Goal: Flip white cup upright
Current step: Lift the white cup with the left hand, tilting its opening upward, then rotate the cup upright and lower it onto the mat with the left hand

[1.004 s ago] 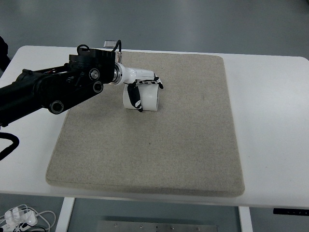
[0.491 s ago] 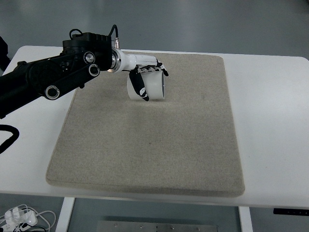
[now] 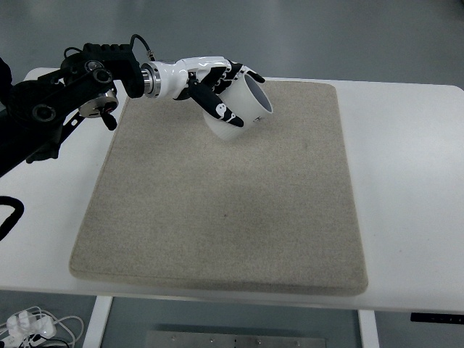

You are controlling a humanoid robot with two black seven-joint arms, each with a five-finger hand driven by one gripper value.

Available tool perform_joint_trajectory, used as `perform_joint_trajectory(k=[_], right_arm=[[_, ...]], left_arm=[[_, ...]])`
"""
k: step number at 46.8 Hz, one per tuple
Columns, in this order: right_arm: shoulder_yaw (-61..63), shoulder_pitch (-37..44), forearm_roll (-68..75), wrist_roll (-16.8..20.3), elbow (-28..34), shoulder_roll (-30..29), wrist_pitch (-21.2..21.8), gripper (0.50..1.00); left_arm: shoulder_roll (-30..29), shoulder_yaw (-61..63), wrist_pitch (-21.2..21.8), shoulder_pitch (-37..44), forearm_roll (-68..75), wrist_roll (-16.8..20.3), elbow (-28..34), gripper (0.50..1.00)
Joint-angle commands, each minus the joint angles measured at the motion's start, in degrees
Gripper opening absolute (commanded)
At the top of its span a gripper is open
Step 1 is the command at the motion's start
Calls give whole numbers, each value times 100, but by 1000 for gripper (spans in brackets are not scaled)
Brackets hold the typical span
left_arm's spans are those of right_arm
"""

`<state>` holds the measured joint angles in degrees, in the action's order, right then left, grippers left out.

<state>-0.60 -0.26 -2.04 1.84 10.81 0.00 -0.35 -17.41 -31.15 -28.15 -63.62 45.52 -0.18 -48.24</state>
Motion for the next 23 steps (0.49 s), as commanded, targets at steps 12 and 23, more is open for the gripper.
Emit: perform_joint_trajectory(k=[12, 23], right_arm=[[-2, 0, 2, 0, 0, 0, 0, 952], [-2, 0, -7, 0, 0, 0, 0, 952]], left_arm=[[9, -1164, -481, 859, -104, 967, 104, 591], [44, -1253, -508, 1141, -236, 1767, 333, 591]])
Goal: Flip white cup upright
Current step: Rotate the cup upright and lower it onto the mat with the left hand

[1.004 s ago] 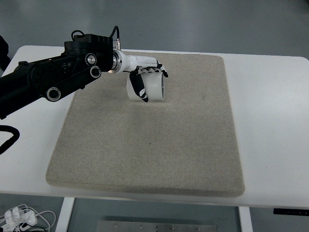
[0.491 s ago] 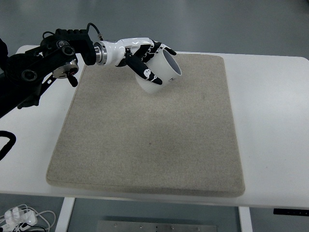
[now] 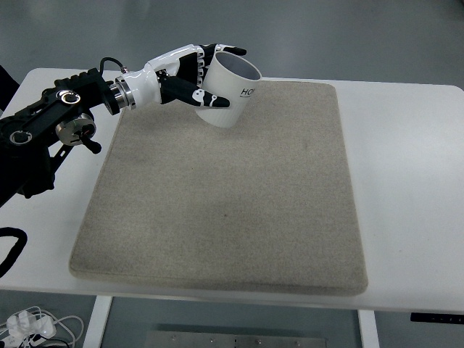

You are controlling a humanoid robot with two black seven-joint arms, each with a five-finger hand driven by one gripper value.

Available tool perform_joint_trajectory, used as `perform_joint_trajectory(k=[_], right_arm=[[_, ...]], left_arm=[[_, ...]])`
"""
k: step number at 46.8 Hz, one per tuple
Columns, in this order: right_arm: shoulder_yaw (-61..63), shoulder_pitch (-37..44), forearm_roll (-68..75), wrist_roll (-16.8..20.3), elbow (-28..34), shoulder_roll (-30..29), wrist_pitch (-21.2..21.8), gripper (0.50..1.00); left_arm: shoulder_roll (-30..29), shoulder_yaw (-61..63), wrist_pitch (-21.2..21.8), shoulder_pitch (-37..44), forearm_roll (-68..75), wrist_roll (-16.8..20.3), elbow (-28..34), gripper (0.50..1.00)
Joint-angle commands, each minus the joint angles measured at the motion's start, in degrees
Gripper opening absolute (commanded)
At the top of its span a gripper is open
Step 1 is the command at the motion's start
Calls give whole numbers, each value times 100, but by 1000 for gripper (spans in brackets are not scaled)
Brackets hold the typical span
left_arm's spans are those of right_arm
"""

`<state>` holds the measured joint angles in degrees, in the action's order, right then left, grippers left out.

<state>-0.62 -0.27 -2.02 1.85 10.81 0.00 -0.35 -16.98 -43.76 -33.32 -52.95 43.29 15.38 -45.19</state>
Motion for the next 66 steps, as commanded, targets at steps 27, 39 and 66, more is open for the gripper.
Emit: perform_joint_trajectory(k=[27, 39, 66], right_arm=[[0, 0, 0, 0, 0, 0, 0, 952], [0, 0, 0, 0, 0, 0, 0, 952], [0, 0, 0, 0, 0, 0, 0, 952]], left_arm=[[177, 359, 133, 267, -49, 1962, 889, 559], [195, 1361, 1073, 267, 57, 1962, 898, 570], [379, 1414, 1768, 373, 74, 1962, 933, 608]])
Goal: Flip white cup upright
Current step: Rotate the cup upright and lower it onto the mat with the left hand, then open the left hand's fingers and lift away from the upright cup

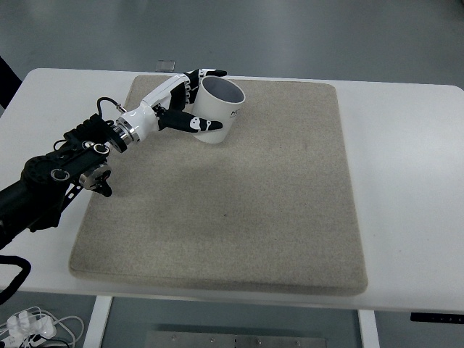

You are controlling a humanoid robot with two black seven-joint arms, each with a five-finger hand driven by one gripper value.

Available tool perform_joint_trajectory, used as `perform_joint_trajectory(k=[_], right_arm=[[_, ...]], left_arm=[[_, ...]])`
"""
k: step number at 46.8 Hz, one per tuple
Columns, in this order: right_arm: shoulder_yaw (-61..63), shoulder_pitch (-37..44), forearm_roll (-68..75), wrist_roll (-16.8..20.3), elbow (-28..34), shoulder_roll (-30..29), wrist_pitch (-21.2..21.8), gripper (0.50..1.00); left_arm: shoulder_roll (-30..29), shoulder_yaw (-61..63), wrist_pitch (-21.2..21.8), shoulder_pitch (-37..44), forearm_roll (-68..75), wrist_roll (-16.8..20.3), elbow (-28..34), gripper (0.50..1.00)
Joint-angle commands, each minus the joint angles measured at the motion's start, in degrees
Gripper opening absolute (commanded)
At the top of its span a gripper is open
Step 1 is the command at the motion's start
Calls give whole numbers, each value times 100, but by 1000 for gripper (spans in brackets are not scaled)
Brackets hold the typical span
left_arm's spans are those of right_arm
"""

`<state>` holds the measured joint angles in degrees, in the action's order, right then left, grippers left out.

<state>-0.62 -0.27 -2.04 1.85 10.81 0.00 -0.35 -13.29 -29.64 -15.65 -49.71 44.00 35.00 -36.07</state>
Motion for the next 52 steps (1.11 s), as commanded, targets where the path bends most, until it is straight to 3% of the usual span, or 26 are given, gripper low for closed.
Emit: perform_joint_trajectory(k=[1, 9, 14, 26, 29, 30, 38, 52], right_arm=[[0, 0, 2, -1, 0, 0, 0, 952], [0, 0, 2, -1, 0, 0, 0, 952], [0, 0, 2, -1, 0, 0, 0, 952], [0, 0, 2, -1, 0, 0, 0, 952], [0, 0, 2, -1, 0, 0, 0, 952], [0, 0, 2, -1, 0, 0, 0, 952], [0, 0, 2, -1, 0, 0, 0, 952], [0, 0, -7, -1, 0, 0, 0, 952]], left_arm=[[10, 3, 0, 58, 3, 0, 30, 613], [54, 284, 79, 137, 3, 0, 92, 626], [72, 415, 220, 154, -6, 0, 92, 668], [81, 460, 361, 163, 3, 0, 101, 829], [90, 495, 361, 216, -6, 0, 127, 934], [90, 503, 361, 242, -6, 0, 127, 947], [98, 512, 352, 304, -14, 0, 127, 994], [98, 442, 282, 234, -67, 0, -5, 994]])
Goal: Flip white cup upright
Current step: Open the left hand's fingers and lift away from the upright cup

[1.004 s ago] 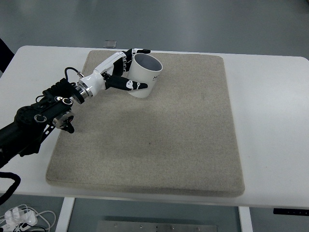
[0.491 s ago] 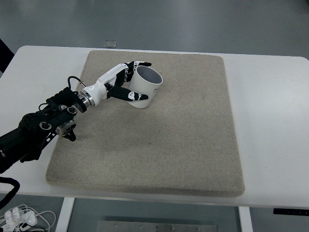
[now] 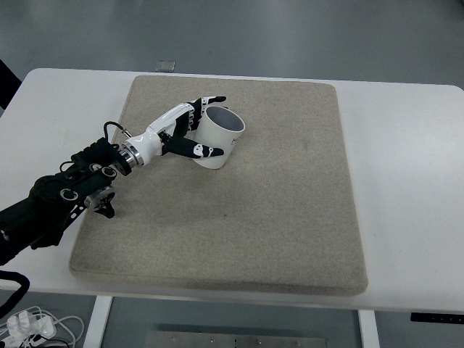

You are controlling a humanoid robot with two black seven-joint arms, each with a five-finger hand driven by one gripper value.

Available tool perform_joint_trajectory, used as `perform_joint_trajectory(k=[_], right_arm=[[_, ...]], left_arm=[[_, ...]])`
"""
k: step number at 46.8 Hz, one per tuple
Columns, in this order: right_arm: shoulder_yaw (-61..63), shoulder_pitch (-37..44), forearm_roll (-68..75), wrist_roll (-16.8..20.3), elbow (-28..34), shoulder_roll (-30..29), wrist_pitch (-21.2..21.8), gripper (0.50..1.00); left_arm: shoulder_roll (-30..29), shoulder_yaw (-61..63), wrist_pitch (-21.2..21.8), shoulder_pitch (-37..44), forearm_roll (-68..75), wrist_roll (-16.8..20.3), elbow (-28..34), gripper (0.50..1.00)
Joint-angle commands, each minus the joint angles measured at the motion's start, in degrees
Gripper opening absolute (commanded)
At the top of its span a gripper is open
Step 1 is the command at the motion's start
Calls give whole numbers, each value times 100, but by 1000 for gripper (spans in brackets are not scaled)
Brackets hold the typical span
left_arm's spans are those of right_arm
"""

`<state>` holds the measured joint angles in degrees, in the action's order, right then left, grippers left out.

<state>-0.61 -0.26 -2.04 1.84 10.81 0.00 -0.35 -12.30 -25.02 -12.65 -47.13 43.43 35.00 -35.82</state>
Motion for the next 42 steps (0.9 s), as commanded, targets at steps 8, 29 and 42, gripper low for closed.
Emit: perform_joint_trajectory(k=[8, 29, 42], right_arm=[[0, 0, 1, 0, 0, 0, 0, 952], [0, 0, 1, 0, 0, 0, 0, 952], [0, 0, -7, 0, 0, 0, 0, 952]], left_arm=[[-62, -38, -18, -69, -19, 0, -328, 994], [-237, -293, -44, -86, -37, 0, -724, 994], [-501, -688, -44, -77, -54, 0, -1278, 994]])
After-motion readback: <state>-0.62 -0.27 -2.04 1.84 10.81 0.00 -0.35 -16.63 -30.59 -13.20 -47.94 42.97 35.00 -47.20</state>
